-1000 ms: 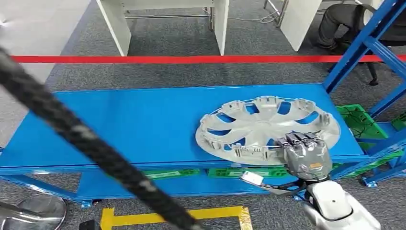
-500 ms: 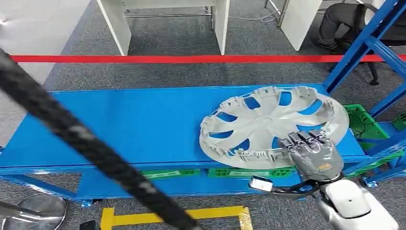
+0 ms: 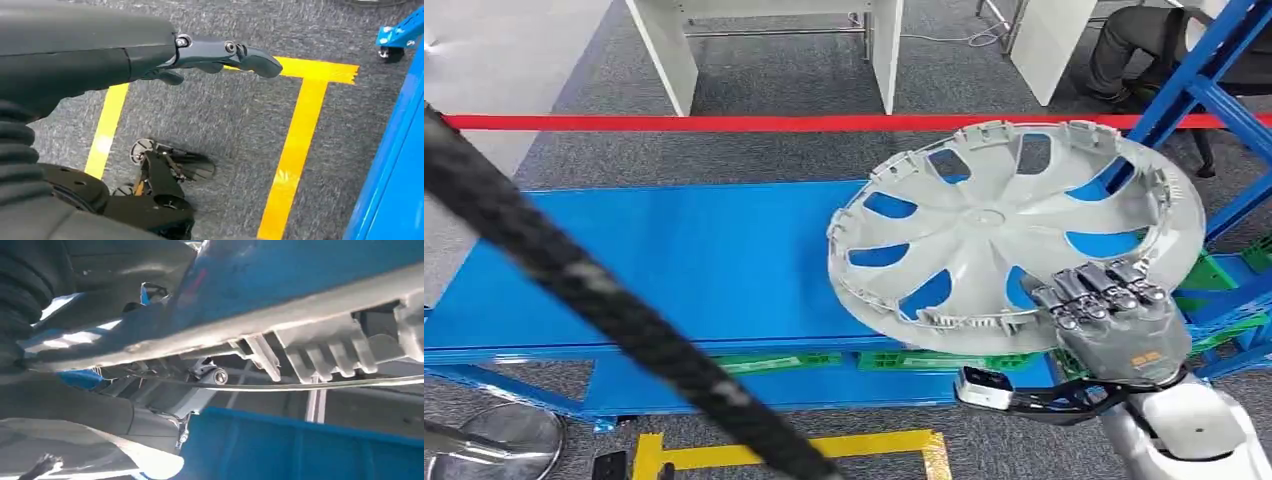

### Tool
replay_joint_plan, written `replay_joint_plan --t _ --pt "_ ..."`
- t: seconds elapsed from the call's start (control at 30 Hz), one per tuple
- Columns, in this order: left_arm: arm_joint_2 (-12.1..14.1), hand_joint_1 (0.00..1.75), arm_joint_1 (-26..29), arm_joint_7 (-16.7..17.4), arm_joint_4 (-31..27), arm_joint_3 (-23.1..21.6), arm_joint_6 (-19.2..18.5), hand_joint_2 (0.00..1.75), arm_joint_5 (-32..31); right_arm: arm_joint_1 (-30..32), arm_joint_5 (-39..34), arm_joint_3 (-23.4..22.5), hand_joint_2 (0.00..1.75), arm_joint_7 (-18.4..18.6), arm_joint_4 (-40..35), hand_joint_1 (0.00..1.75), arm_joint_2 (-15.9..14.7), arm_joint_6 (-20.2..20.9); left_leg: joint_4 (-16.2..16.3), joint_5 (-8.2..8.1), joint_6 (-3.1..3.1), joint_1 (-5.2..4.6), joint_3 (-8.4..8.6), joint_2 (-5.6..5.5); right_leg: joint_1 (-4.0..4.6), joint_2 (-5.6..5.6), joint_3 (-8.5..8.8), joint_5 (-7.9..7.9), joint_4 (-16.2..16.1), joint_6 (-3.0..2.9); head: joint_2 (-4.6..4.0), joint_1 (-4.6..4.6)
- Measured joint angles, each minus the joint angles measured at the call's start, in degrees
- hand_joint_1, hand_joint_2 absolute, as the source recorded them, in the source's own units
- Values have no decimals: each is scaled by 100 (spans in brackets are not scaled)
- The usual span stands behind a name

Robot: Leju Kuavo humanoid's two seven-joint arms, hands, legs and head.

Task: Take the parts from the cabinet and place them on the table.

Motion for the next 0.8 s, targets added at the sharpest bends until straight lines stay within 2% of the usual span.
replay_joint_plan --t 0.1,0.2,0.33,0.4,0.43,0.47,0.5,0.53,0.57,0.6,0.67,0.7,0.73,0.77,0.8 --pt "2 0 -4 92 0 -33 -35 175 -13 27 0 4 175 134 -144 175 138 0 0 0 0 0 -1 0 0 -1 0 0 0 0 0 2" --pt "2 0 -1 138 0 -74 -103 175 -2 37 2 124 175 546 -199 175 177 0 0 0 0 0 -2 0 0 -1 0 0 0 0 0 0" --pt "4 0 -2 140 0 -85 -107 175 13 64 15 251 175 703 -216 175 177 0 0 0 0 0 -2 0 0 -2 0 0 0 0 0 0" --pt "4 0 1 142 0 -85 -114 175 18 85 15 407 175 1122 -216 175 175 0 0 0 0 0 -3 0 0 -3 -1 0 0 0 0 0" --pt "18 0 0 146 0 -85 -136 175 24 94 15 527 175 1415 -216 175 173 0 52 -25 48 -28 -20 0 -45 -9 1 35 -41 57 0 2" --pt "20 0 -2 153 0 -85 -170 175 31 93 15 683 175 1691 -216 175 164 0 27 -8 85 -35 -16 3 -53 1 1 46 -54 72 0 -13" --pt "20 0 -5 164 0 -85 -190 175 31 90 15 796 175 1837 -223 175 151 0 -17 20 122 -50 -12 3 -52 2 10 65 -96 96 0 -7" --pt "20 0 -11 166 0 -85 -206 175 31 98 13 903 175 1911 -251 175 137 0 -217 117 173 -12 79 14 -1 -6 32 54 -127 115 0 -9" --pt "15 0 -11 170 0 -85 -212 175 31 107 15 973 175 1934 -260 175 100 -2 -341 175 188 14 161 51 -10 -26 -27 -8 -64 107 0 20" --pt "13 0 -17 170 0 -87 -214 175 31 87 17 1045 175 1947 -262 175 81 -4 -387 239 229 29 178 60 -15 -22 -163 -217 223 99 0 53" --pt "11 0 -22 179 0 -87 -258 175 31 101 -40 1189 175 1985 -262 175 26 -9 -365 233 230 32 147 62 -40 -23 -562 -586 1043 142 0 70" --pt "2 0 -22 183 0 -85 -273 175 28 105 -115 1261 175 1996 -264 175 -9 -9 -347 226 222 32 131 63 -53 -25 -729 -669 1361 171 0 59" --pt "2 0 -22 199 0 -85 -284 175 28 105 -210 1323 175 1987 -262 175 -31 -9 -321 213 202 45 118 63 -71 -29 -794 -591 1442 203 0 74" --pt "0 0 -19 212 0 -85 -286 175 18 106 -310 1366 175 1930 -262 175 -48 -9 -294 196 177 63 107 62 -94 -35 -723 -395 1276 235 0 72" --pt "-4 0 -19 227 0 -87 -289 175 7 109 -396 1390 175 1860 -262 175 -53 -9 -235 162 125 93 87 58 -127 -53 -533 -101 867 281 0 72"
